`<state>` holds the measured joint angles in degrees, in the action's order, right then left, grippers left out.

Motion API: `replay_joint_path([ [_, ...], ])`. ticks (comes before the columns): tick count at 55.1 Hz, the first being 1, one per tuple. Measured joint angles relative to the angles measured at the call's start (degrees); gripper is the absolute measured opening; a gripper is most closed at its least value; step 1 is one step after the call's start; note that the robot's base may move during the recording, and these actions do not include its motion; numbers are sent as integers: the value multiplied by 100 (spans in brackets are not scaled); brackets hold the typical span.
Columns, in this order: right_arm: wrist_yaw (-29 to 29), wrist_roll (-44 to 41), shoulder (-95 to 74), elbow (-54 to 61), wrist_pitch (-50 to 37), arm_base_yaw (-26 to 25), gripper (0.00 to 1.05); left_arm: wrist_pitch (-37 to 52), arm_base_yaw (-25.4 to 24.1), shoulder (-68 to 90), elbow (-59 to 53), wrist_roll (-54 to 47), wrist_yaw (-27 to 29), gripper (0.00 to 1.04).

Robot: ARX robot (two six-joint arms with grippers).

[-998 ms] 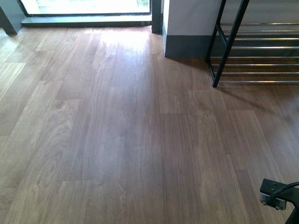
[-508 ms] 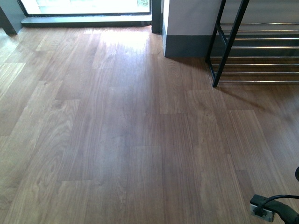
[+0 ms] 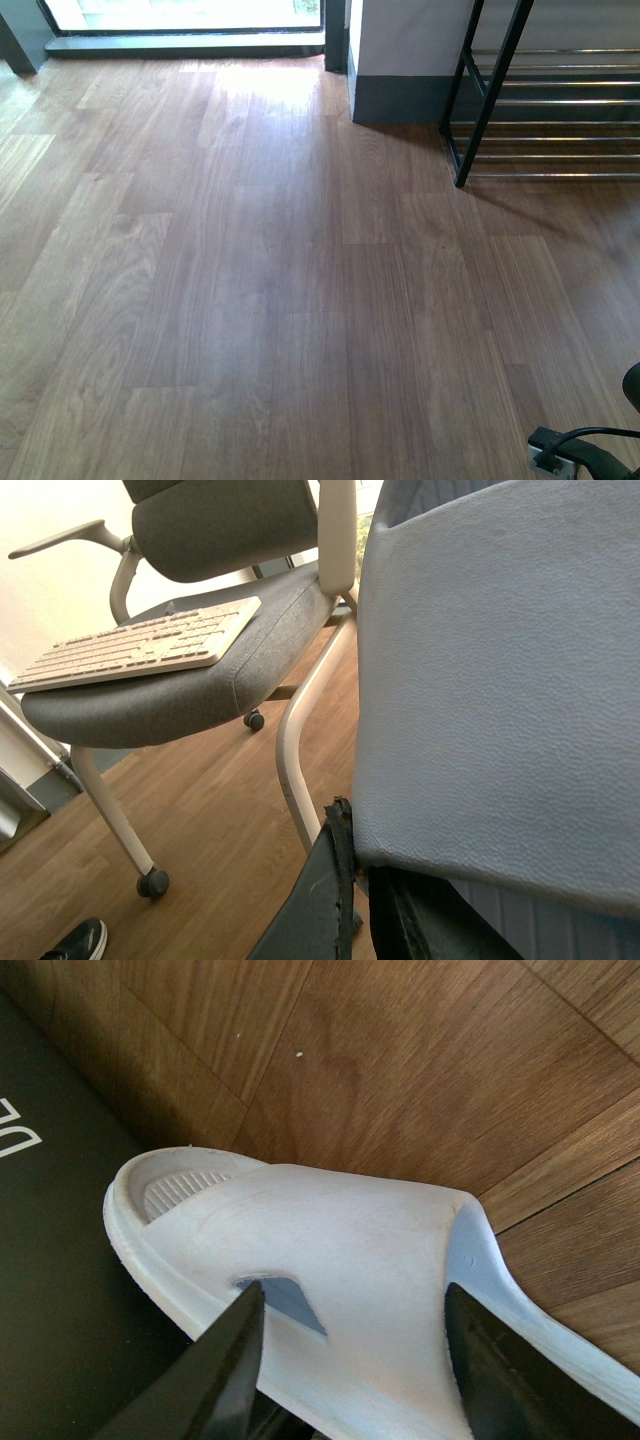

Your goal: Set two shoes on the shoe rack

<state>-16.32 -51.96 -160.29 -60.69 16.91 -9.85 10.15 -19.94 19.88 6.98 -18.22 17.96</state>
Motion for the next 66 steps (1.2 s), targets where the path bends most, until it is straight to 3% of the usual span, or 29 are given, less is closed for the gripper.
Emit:
replay_joint_path([
  [21,-129,291,90,195,-411,-140,1,0,0,0,0,2,0,2],
  [29,-581,588,1060,833,-903,-201,2,0,0,0,0,0,-2,2],
  [39,-1425,1064,3917,2031,-1738,66,2,0,0,0,0,2,0,2],
  [52,-1226,1888,6129,2601,-2935,142,2,0,0,0,0,2,0,2],
  [66,-553,2975,8393,3316,-3993,313,2,0,0,0,0,2,0,2],
])
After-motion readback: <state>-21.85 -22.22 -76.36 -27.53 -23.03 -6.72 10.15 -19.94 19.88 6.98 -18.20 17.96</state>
